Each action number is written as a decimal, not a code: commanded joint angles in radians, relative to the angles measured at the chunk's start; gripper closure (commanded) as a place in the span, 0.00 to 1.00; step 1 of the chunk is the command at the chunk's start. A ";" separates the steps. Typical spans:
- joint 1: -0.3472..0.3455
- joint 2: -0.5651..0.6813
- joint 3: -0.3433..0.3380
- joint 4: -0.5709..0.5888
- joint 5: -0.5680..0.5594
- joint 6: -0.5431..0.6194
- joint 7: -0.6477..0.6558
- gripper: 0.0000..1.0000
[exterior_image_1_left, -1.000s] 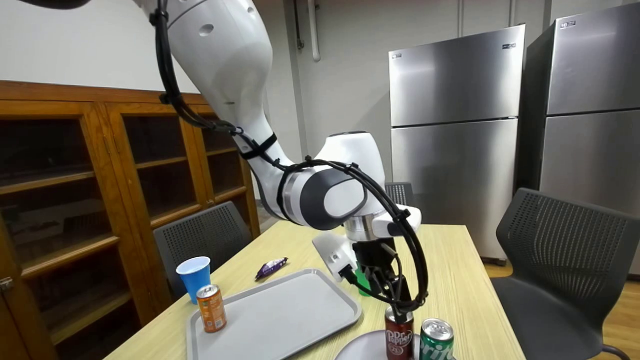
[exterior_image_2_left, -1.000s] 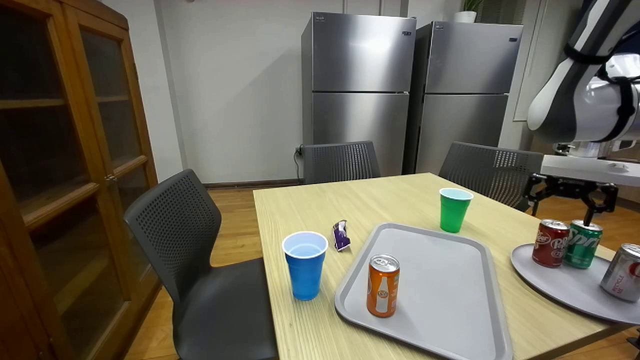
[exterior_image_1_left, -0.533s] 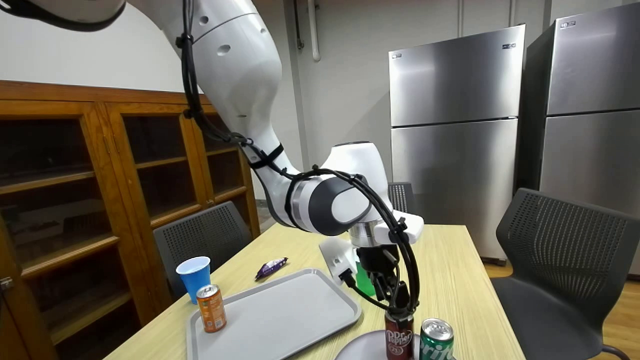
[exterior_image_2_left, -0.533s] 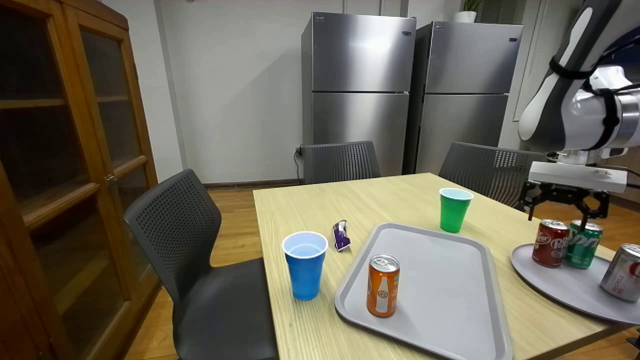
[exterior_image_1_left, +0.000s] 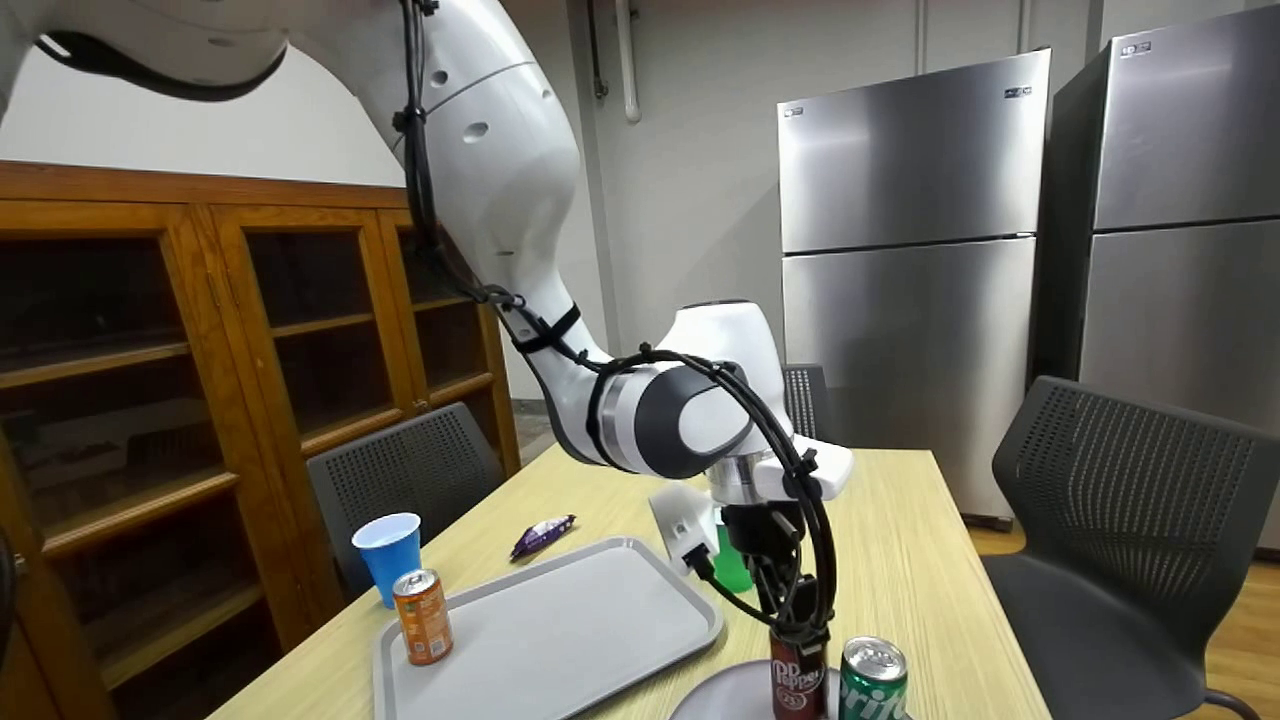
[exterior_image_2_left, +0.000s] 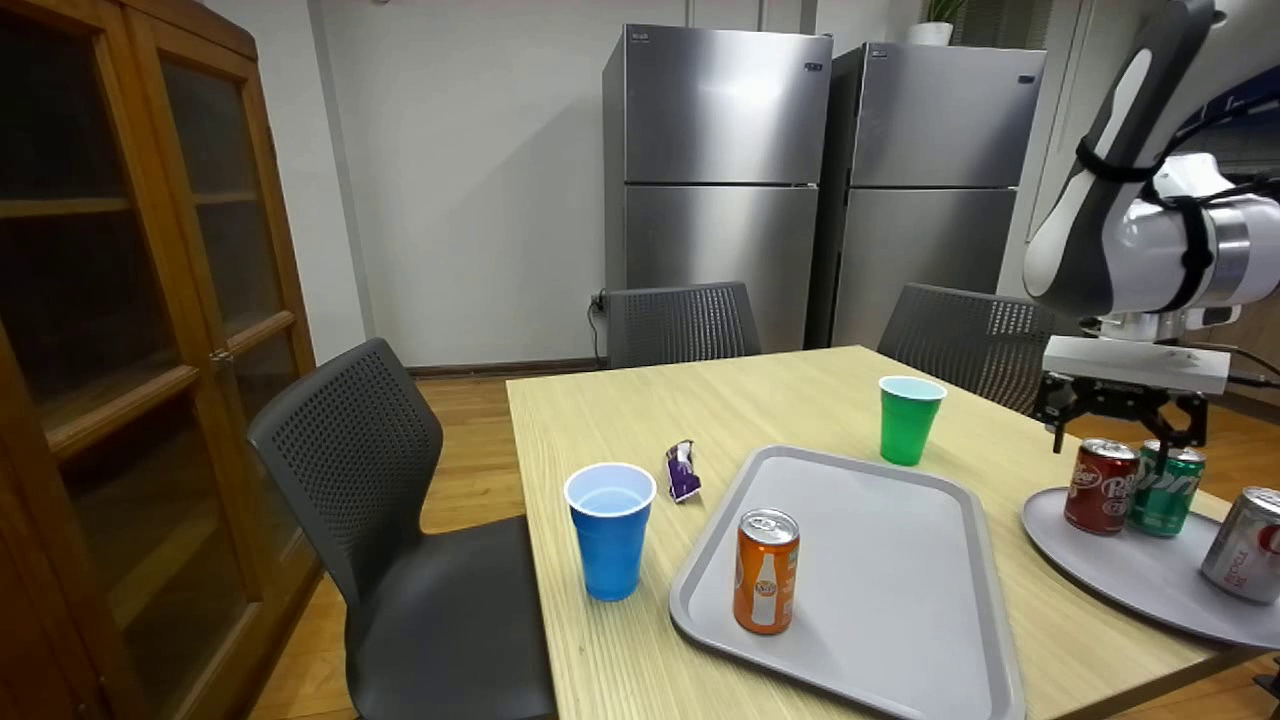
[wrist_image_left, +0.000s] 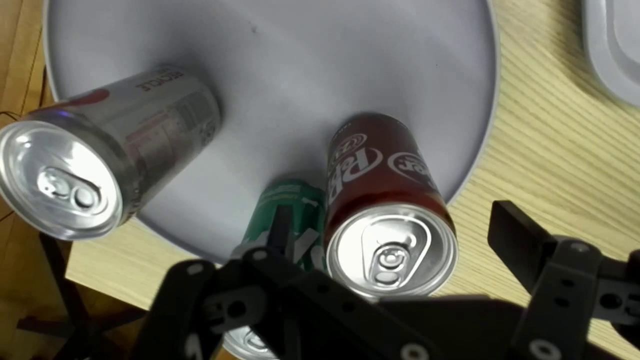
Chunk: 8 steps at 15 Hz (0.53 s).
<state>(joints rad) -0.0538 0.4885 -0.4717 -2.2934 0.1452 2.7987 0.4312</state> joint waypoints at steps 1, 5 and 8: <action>-0.003 0.031 0.002 0.046 -0.024 -0.035 0.051 0.25; -0.002 0.041 -0.001 0.057 -0.024 -0.039 0.057 0.49; 0.000 0.027 -0.002 0.048 -0.025 -0.036 0.056 0.62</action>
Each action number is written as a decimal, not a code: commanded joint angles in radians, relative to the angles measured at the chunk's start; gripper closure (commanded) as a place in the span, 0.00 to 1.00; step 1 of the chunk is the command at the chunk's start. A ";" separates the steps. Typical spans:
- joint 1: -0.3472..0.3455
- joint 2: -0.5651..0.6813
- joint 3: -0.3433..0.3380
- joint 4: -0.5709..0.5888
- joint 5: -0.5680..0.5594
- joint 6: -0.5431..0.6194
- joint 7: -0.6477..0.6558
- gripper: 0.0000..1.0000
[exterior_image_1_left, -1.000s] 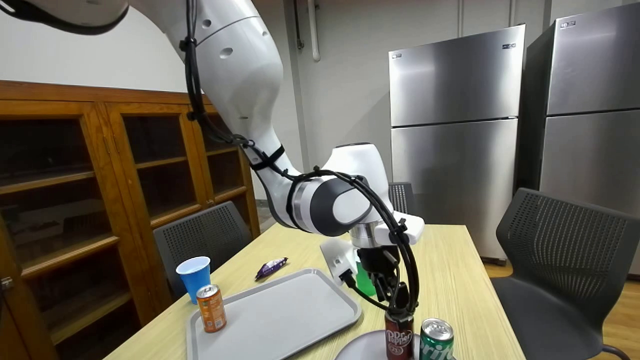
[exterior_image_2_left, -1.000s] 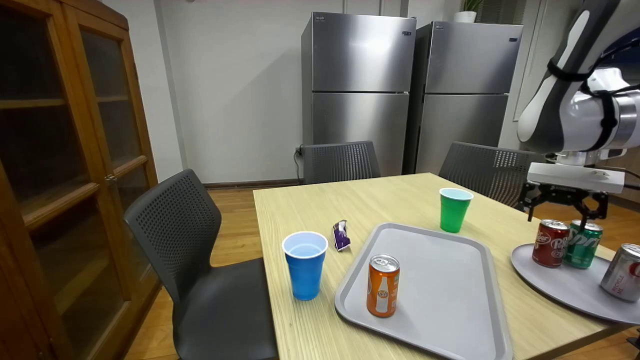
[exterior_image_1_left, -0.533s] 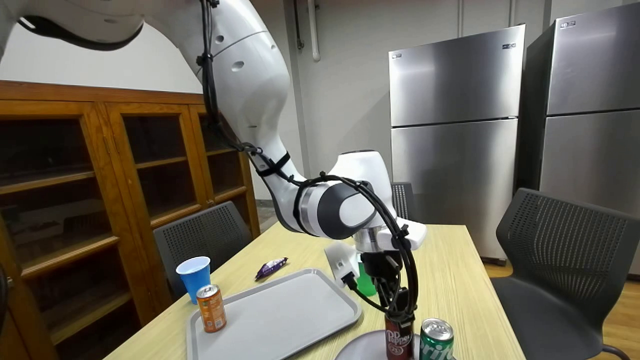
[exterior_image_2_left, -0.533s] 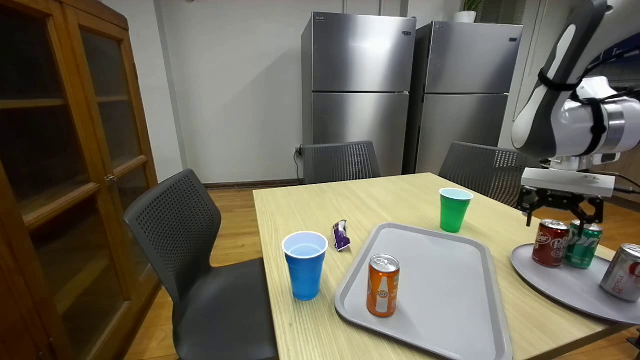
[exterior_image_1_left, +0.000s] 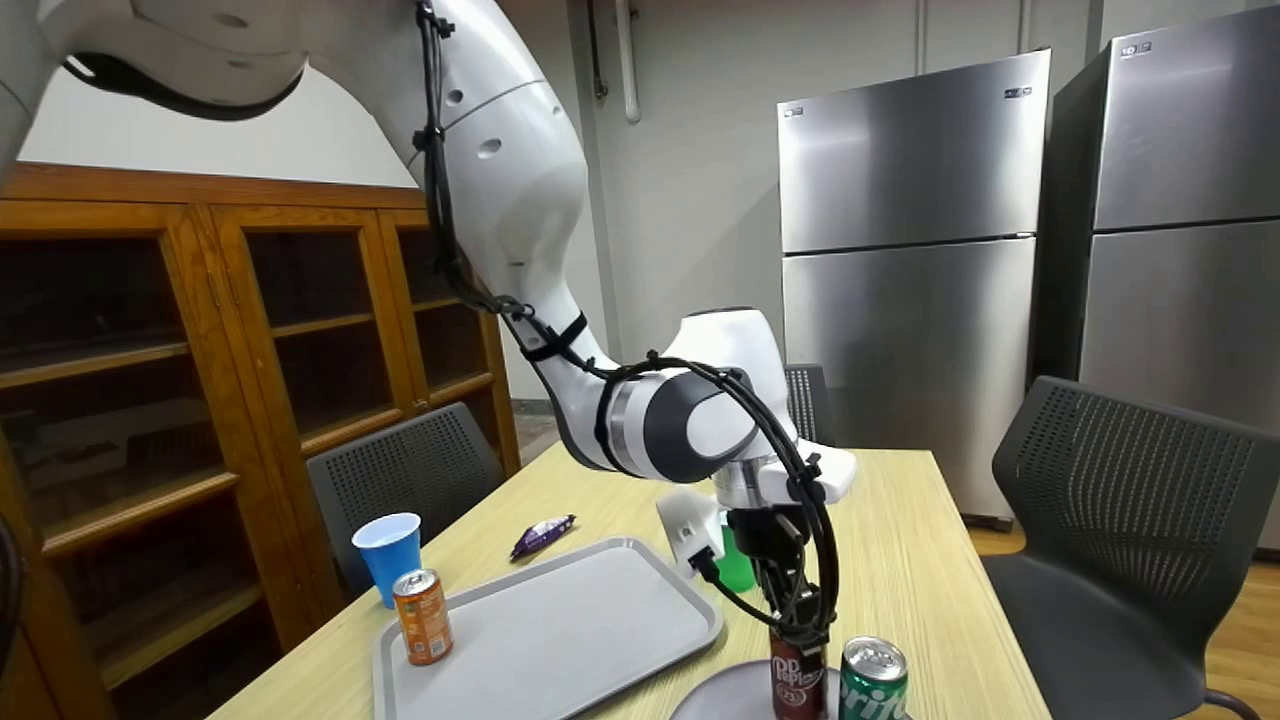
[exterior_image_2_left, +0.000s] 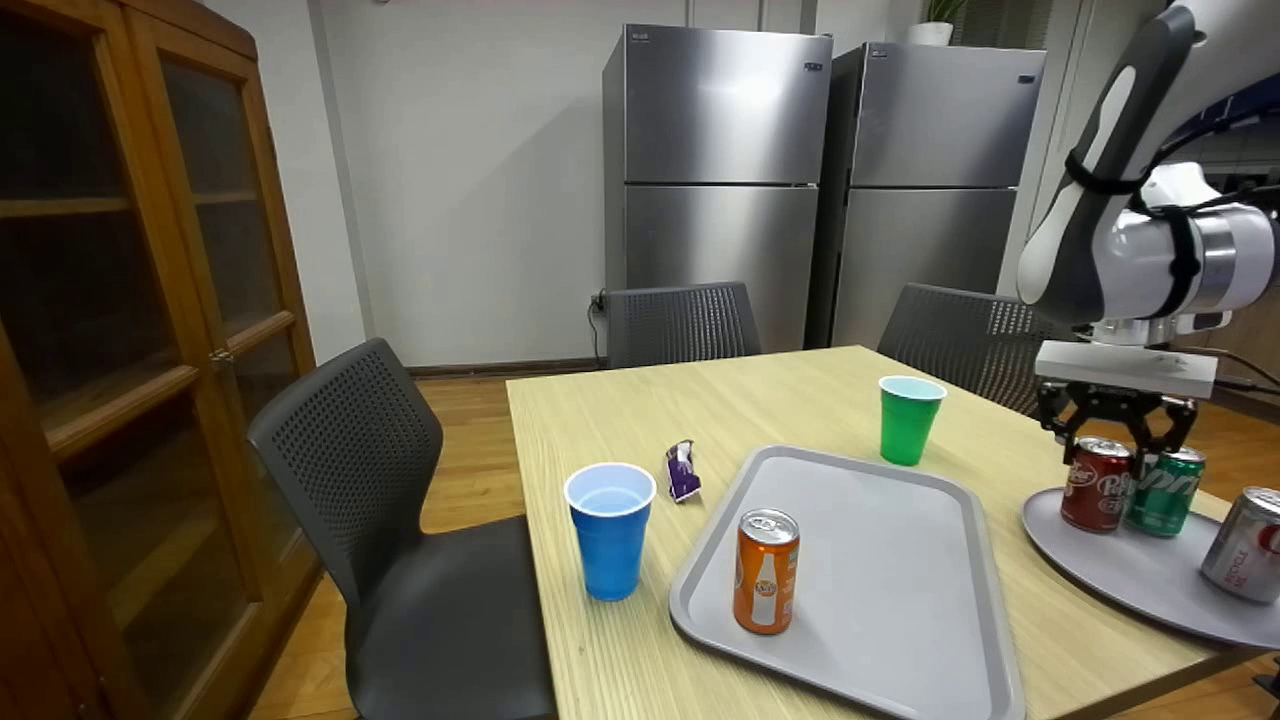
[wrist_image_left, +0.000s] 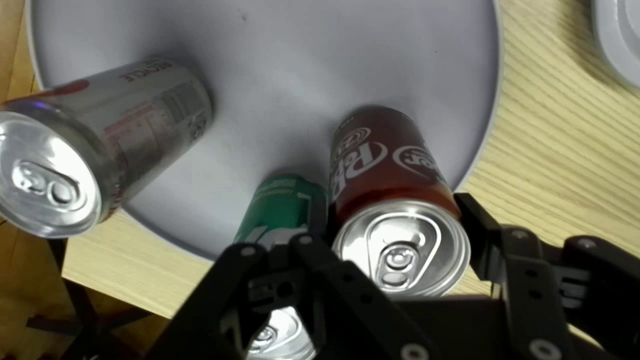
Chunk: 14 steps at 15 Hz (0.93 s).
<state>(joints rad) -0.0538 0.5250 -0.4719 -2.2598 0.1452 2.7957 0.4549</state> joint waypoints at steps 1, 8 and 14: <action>0.001 -0.024 -0.001 0.005 -0.025 -0.033 0.029 0.62; 0.052 -0.121 -0.009 -0.066 -0.039 -0.007 0.040 0.62; 0.158 -0.219 -0.016 -0.153 -0.121 0.020 0.114 0.62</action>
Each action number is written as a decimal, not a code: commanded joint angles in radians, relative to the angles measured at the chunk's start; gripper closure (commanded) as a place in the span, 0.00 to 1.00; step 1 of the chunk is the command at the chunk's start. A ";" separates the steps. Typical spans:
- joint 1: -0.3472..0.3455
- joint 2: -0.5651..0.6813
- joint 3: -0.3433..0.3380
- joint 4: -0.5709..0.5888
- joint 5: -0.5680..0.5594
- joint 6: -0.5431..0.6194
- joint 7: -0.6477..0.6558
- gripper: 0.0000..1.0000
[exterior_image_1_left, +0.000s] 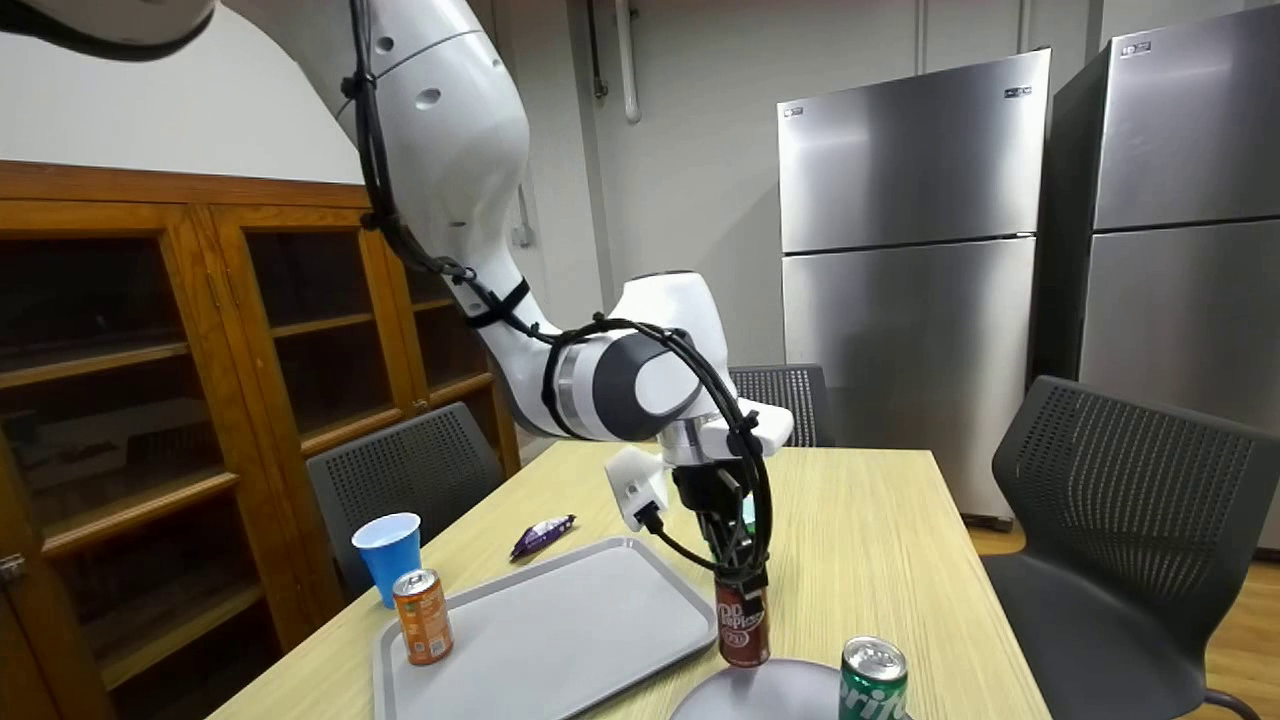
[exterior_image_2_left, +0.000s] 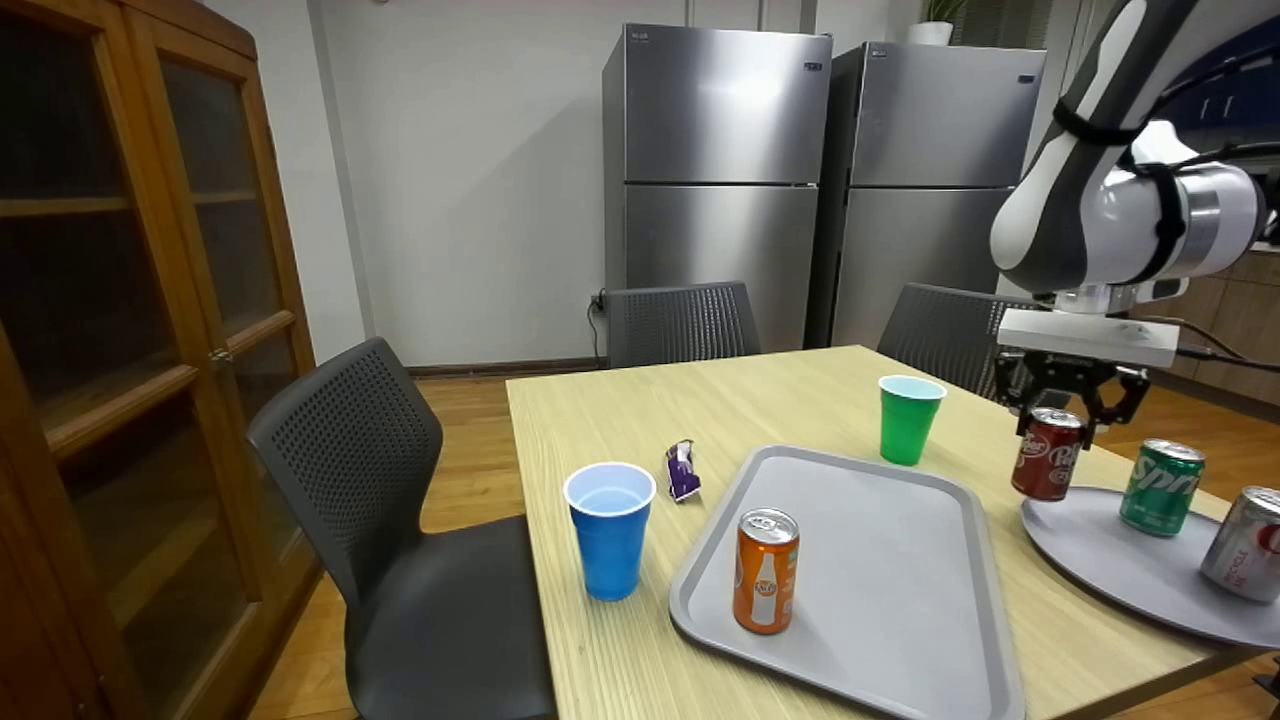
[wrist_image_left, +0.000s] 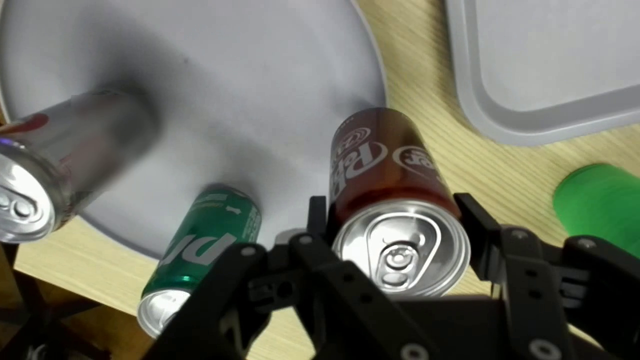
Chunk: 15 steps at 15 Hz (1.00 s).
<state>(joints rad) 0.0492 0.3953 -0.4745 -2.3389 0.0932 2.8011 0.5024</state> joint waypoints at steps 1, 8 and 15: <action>0.075 -0.104 -0.011 -0.088 -0.090 0.018 0.084 0.62; 0.215 -0.151 0.009 -0.147 -0.283 0.056 0.252 0.62; 0.295 -0.152 0.076 -0.149 -0.385 0.084 0.373 0.62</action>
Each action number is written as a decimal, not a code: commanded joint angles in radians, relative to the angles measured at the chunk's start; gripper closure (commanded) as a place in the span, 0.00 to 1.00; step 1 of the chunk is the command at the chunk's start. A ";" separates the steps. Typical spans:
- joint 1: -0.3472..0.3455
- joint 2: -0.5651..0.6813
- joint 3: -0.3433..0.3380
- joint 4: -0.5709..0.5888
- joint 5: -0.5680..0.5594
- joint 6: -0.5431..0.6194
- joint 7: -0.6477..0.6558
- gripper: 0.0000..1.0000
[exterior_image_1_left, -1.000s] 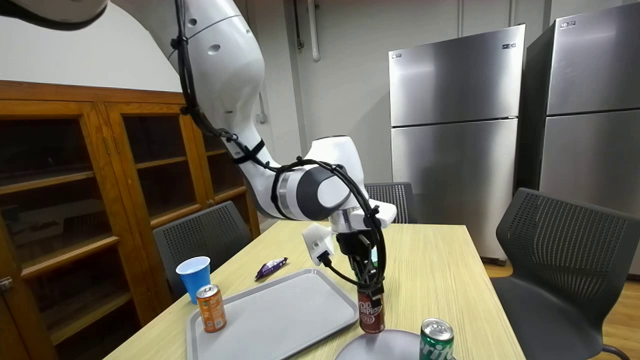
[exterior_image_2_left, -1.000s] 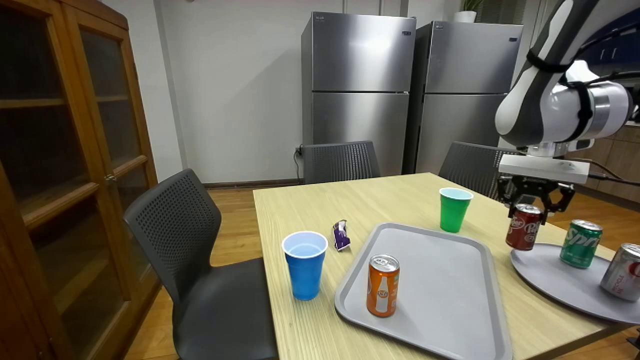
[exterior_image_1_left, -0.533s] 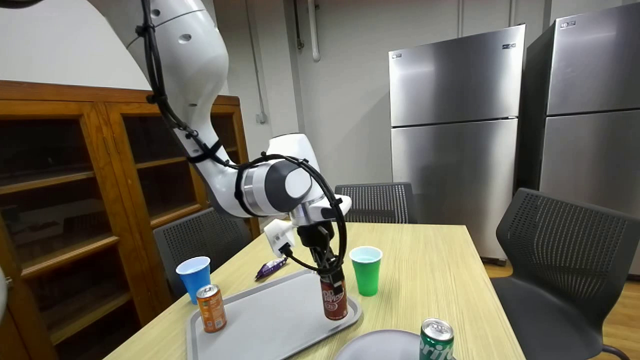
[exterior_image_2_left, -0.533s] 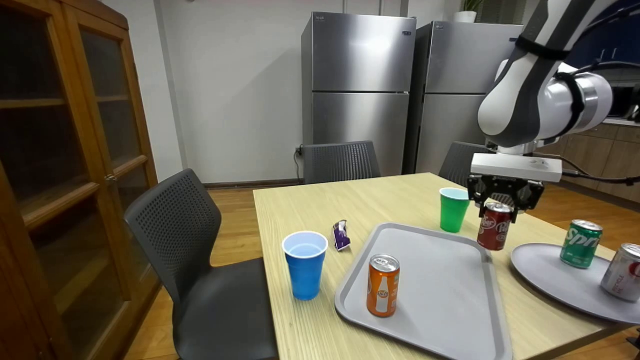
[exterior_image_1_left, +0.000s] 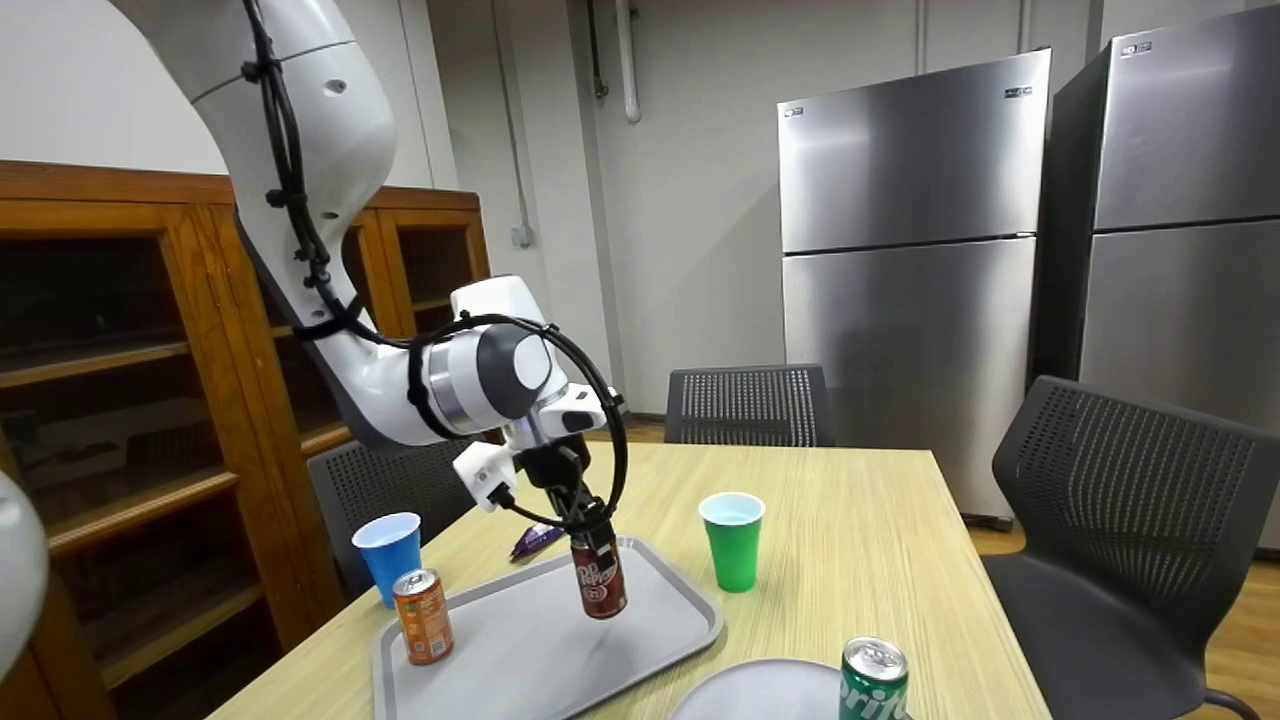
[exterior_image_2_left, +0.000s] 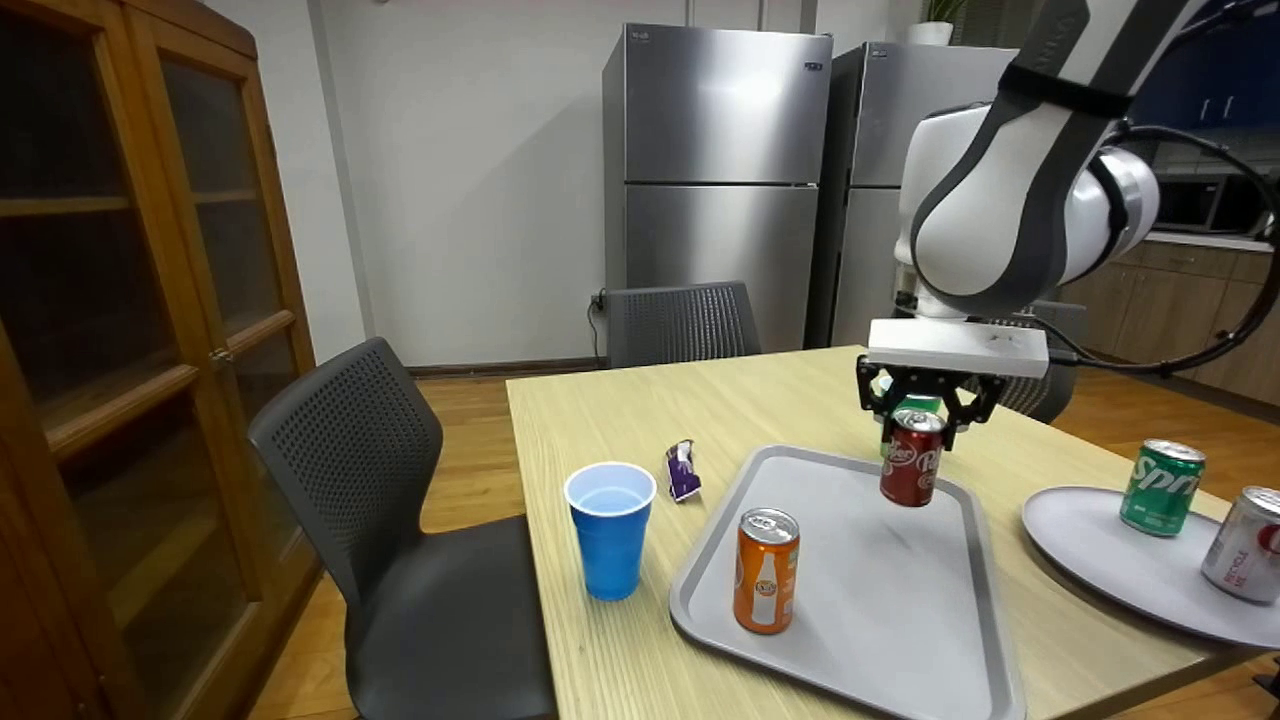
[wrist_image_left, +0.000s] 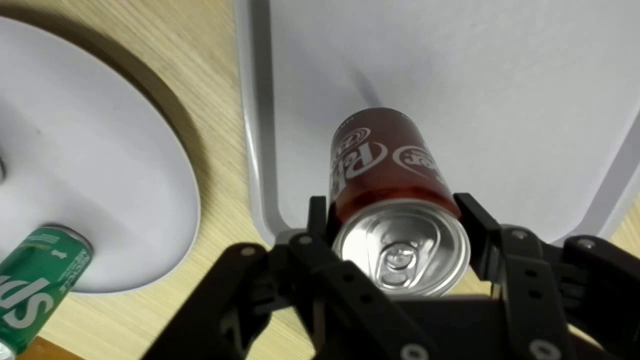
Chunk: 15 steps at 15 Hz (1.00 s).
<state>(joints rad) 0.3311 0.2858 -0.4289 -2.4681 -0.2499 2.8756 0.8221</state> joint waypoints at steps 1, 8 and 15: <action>0.018 -0.040 0.045 -0.017 -0.041 0.012 0.058 0.62; 0.033 -0.016 0.149 0.010 -0.016 0.013 0.074 0.62; 0.036 0.013 0.209 0.034 0.002 0.012 0.074 0.62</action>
<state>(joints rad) 0.3696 0.2928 -0.2445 -2.4550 -0.2553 2.8905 0.8681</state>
